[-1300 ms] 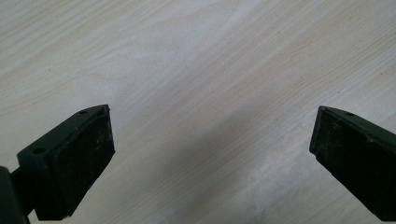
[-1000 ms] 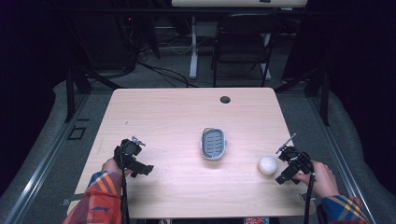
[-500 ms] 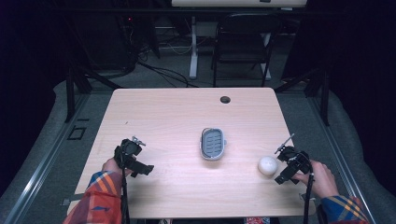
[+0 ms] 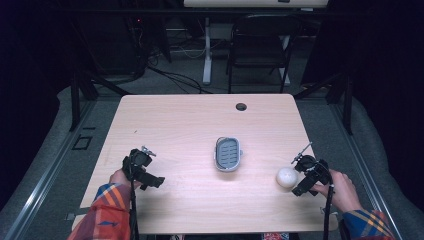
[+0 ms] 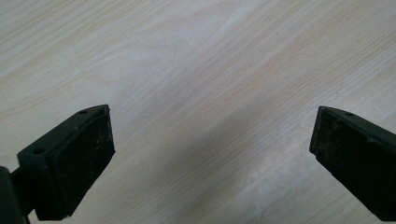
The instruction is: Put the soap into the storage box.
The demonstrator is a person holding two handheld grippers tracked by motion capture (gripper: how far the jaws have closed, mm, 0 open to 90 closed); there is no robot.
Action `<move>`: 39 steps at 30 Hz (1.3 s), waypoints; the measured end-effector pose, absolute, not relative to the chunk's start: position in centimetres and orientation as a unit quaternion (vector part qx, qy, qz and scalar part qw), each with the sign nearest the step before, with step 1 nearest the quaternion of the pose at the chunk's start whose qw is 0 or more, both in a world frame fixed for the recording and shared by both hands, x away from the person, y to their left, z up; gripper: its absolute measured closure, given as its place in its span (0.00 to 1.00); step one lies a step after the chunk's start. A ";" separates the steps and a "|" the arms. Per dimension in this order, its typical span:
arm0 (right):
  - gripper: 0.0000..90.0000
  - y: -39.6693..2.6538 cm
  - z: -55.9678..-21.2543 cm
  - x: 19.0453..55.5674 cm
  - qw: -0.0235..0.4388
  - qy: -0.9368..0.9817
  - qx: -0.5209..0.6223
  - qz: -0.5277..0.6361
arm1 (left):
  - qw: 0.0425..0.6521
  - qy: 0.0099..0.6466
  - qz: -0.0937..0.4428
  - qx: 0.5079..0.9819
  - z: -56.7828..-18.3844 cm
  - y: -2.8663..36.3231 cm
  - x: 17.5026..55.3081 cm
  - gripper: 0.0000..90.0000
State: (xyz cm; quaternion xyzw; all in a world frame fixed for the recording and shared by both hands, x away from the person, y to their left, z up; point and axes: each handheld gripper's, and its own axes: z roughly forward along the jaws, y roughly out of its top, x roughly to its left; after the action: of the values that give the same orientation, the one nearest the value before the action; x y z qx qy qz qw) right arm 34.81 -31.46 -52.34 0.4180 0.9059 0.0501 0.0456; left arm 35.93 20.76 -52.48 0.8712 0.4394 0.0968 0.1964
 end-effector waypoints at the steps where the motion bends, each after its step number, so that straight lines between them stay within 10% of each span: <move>1: 0.00 -31.4 -52.0 35.0 0.044 0.912 0.407 0.035 | 0.197 0.439 0.097 0.871 -52.5 20.8 35.9 0.00; 39: 0.00 -27.8 -51.9 38.3 0.046 0.930 0.362 0.039 | 0.195 0.439 0.094 0.872 -52.6 20.7 36.0 0.00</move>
State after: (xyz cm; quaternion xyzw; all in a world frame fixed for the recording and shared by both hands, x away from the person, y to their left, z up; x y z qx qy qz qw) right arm 38.33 -27.84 -51.88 0.3624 0.9301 0.0394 0.0462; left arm 36.02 20.73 -52.57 0.8720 0.4392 0.0935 0.1948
